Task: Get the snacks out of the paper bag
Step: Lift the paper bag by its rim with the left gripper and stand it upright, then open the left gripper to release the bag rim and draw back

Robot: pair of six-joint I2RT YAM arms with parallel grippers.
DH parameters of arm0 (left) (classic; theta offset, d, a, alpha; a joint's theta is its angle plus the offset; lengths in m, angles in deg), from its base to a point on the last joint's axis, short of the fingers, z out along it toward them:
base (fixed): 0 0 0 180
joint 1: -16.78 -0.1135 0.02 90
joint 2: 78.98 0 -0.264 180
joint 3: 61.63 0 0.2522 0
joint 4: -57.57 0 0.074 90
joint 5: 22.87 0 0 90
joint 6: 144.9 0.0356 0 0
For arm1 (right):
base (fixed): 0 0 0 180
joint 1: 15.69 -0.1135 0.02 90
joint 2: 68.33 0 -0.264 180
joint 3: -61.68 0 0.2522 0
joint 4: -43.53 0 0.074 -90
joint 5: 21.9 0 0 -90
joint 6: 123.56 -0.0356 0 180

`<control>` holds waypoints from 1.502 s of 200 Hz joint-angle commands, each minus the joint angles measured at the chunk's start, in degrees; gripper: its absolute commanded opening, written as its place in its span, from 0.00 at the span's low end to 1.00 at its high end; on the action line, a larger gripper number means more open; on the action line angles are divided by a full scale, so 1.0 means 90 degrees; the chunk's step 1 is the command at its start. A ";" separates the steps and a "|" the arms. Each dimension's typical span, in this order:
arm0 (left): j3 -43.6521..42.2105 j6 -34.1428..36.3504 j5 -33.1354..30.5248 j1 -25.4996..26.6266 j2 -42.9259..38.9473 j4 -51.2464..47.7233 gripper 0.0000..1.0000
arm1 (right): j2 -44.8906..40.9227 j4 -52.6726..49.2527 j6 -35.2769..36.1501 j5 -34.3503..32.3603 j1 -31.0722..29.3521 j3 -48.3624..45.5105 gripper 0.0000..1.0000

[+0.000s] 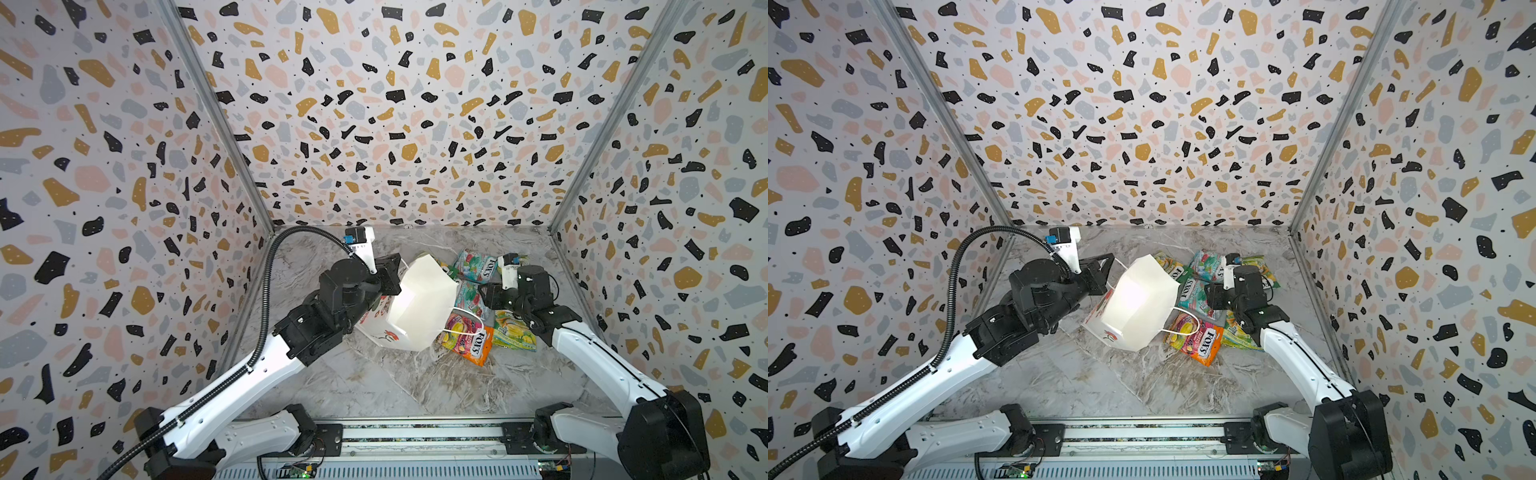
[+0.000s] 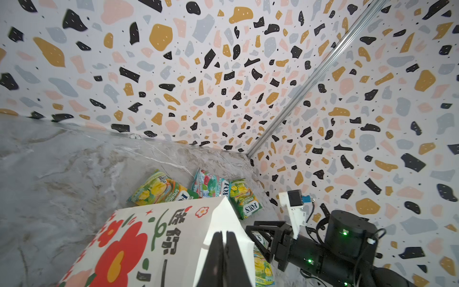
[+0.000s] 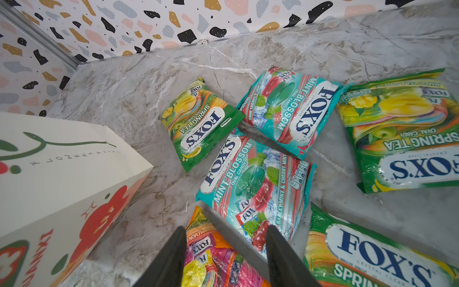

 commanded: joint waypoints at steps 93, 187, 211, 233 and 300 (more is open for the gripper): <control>0.0588 -0.1035 0.1439 -0.0049 0.0238 0.0849 0.00 | -0.0157 -0.0430 -0.0038 -0.0837 0.0056 0.0119 0.54; -0.1327 -0.0662 0.0870 -0.0613 -0.0222 0.1395 0.00 | 0.0418 0.0122 -0.0035 0.1557 -0.0154 0.0183 0.54; -0.1264 -0.0366 0.0562 -0.0716 -0.0364 0.1052 0.00 | 0.0592 0.0268 -0.0082 0.1620 -0.0360 0.0273 0.54; -0.1289 -0.0180 0.0402 -0.0791 -0.0502 0.0932 0.00 | 0.0826 0.0440 -0.0165 0.1821 -0.0573 0.0359 0.54; -0.1427 0.0143 0.0153 -0.0927 -0.0608 0.0786 0.00 | 0.1526 0.0676 -0.0303 0.1885 -0.1180 0.0670 0.54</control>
